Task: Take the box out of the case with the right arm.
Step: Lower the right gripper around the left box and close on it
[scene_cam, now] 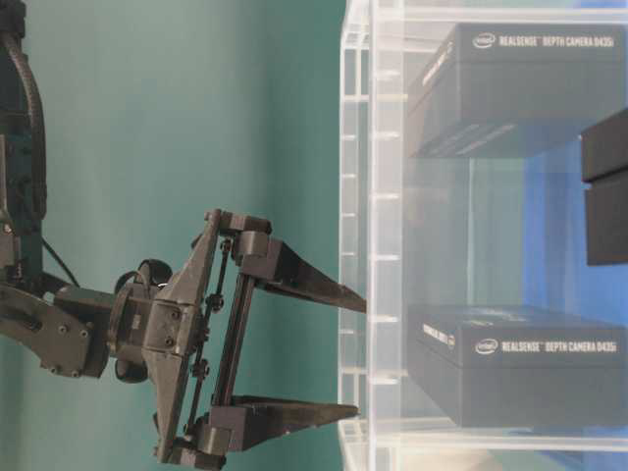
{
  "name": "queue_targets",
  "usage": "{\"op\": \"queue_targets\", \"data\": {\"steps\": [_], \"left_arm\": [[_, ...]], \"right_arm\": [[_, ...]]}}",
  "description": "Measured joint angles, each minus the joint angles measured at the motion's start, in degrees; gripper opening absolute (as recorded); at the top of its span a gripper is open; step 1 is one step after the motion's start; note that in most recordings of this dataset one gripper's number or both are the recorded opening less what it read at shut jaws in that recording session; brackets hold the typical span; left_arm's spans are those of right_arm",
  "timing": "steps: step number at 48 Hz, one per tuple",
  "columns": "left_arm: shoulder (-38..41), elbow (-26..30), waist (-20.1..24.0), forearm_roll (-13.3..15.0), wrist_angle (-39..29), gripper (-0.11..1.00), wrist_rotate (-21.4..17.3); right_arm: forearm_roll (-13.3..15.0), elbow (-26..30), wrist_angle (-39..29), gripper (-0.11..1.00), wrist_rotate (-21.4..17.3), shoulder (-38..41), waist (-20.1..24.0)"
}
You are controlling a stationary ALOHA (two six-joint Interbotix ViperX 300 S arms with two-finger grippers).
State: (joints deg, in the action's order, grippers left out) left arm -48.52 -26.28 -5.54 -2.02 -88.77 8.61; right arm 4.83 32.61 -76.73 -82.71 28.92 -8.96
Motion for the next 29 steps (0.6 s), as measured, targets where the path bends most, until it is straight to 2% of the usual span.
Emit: {"op": "queue_targets", "data": {"steps": [29], "left_arm": [[0.0, 0.0, 0.0, 0.0, 0.0, 0.0, 0.0]], "right_arm": [[0.1, 0.1, 0.5, 0.93, 0.0, 0.3, 0.0]]}}
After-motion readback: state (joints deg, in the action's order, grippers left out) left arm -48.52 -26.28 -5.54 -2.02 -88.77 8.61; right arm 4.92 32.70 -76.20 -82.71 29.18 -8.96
